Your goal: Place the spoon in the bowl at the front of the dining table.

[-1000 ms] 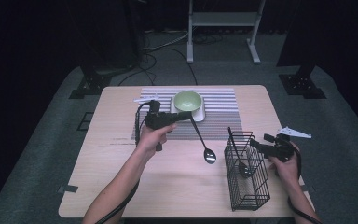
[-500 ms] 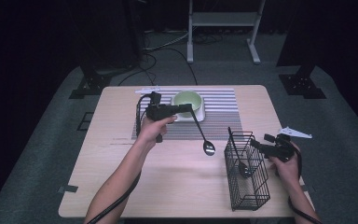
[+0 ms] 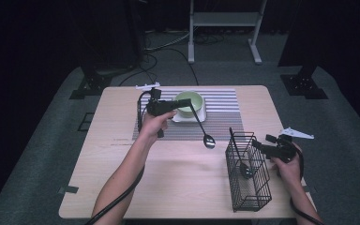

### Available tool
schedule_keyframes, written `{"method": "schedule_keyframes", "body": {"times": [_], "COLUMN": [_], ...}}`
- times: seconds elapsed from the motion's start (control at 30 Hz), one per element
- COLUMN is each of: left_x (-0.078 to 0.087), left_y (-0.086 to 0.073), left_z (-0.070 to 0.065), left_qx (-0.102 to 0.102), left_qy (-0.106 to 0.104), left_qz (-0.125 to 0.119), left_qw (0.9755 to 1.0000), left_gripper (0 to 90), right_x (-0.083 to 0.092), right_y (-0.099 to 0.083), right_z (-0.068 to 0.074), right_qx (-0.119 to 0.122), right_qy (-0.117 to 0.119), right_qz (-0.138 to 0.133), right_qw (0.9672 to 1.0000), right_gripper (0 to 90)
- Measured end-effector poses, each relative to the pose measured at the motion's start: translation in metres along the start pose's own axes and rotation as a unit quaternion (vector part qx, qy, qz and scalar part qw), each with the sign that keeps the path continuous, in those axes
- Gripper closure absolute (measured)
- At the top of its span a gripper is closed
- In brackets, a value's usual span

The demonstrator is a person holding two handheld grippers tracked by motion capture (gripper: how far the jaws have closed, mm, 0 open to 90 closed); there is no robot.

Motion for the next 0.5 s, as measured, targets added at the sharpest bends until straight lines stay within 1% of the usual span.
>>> {"method": "schedule_keyframes", "body": {"times": [0.2, 0.3, 0.33, 0.5], "left_x": [0.000, 0.001, 0.001, 0.003], "left_y": [0.005, 0.007, 0.009, 0.013], "left_z": [0.014, 0.018, 0.021, 0.026], "left_qx": [0.008, 0.007, 0.007, 0.009], "left_qy": [0.010, 0.015, 0.021, 0.028], "left_qz": [-0.009, -0.009, -0.010, -0.012], "left_qw": [0.9999, 0.9998, 0.9997, 0.9995], "left_gripper": [88.8, 88.8, 88.8, 88.8], "right_x": [0.000, 0.000, 0.000, 0.001], "right_y": [0.000, 0.000, 0.000, 0.000], "right_z": [0.000, 0.000, 0.000, 0.000], "right_qx": [0.000, 0.001, -0.001, -0.002], "right_qy": [0.001, 0.001, 0.001, 0.001], "right_qz": [0.000, 0.000, -0.001, -0.001], "right_qw": [1.0000, 1.0000, 1.0000, 1.0000], "right_gripper": [12.9, 12.9, 12.9, 12.9]}}
Point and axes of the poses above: each handheld gripper's, and its own axes: x roughly backward along the jaws, y roughly out of its top, z roughly to its left, the point moved 7 cm from there along -x, roughly forward along the jaws, and after that the axes turned 6 degrees about -z, right-handed, at the moved point
